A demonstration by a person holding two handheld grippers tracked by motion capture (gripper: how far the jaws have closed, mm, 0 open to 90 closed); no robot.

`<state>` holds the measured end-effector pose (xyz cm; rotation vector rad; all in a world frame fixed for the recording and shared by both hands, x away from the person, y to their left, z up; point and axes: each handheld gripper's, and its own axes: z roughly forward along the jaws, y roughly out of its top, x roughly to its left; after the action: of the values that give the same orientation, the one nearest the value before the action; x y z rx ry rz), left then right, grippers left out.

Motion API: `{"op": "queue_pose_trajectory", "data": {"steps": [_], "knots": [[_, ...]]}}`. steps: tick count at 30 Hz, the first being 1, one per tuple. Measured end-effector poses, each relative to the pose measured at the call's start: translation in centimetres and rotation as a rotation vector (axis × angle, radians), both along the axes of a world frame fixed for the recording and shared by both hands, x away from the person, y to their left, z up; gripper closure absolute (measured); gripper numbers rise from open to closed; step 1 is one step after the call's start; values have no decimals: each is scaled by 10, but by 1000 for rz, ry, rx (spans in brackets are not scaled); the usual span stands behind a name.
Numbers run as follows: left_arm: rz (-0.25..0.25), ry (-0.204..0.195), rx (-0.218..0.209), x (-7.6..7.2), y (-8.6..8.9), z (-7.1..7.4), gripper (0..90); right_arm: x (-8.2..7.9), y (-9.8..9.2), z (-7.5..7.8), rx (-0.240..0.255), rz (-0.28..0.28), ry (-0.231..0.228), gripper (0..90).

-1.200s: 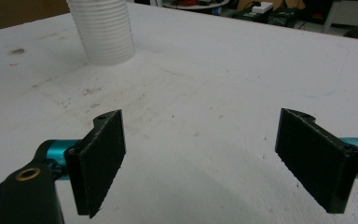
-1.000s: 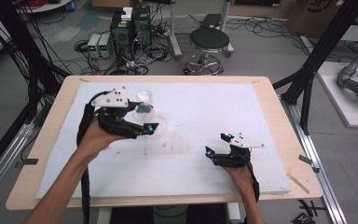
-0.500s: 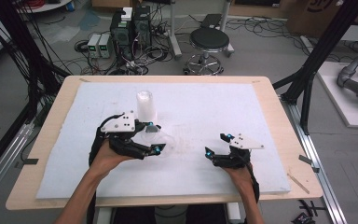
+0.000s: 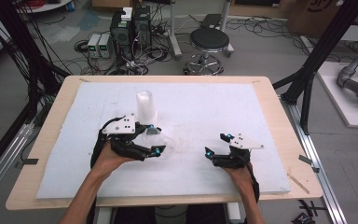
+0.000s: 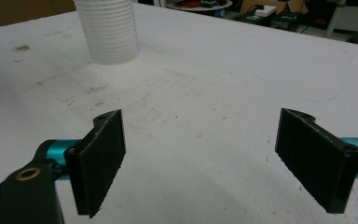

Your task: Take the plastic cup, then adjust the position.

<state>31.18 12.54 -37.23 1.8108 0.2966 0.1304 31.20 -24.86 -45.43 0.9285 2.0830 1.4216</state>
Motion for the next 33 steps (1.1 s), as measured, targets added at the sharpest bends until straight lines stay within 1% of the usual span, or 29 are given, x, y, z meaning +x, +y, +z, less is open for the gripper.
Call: {"op": "queue_pose_trajectory", "data": {"steps": [3, 9, 11, 15, 16, 17, 18, 19, 20, 21, 22, 24, 26, 28, 29, 30, 33], "knots": [[-6, 1, -7, 0, 1, 0, 359, 0, 0, 0, 2, 2, 1, 160], [-4, 5, -3, 1, 1, 0, 358, 1, 0, 0, 5, 4, 6, 159], [-9, 4, -2, 2, 2, 0, 359, 2, -1, 0, 13, 5, 12, 160], [-17, 11, -6, 3, 3, -1, 359, 3, -3, 1, 28, 27, 28, 159], [-24, 13, -11, 4, 5, 0, 359, 4, -3, 2, 26, 56, 31, 159], [-24, 13, -11, 4, 5, 0, 359, 4, -3, 2, 26, 56, 31, 159], [-32, 14, -19, 5, 7, 0, 359, 4, -2, 5, 15, 78, 27, 160], [-32, 14, -19, 5, 7, 0, 359, 4, -2, 5, 15, 78, 27, 160], [-38, 15, -25, 5, 8, 0, 359, 3, 0, 12, 29, 111, 11, 160], [-38, 15, -25, 5, 8, 0, 359, 3, 0, 14, 33, 122, 8, 160], [-54, 17, -32, 6, 9, 0, 359, 2, 1, 16, 32, 144, 8, 160], [-69, 21, -45, 6, 10, 0, 359, 1, 3, 22, 30, 188, 15, 160], [-82, 16, -54, 7, 10, 0, 359, 0, 5, 28, 32, 228, 1, 159], [-92, 19, -66, 7, 11, 0, 358, -3, 8, 34, 34, 270, -1, 159], [-92, 19, -66, 7, 11, 0, 359, -3, 8, 34, 34, 270, -1, 159], [-96, 21, -73, 7, 11, 0, 359, -6, 12, 42, 30, 321, -6, 159], [-104, 22, -81, 8, 11, 0, 359, -8, 16, 51, 28, 375, -8, 159]]}}
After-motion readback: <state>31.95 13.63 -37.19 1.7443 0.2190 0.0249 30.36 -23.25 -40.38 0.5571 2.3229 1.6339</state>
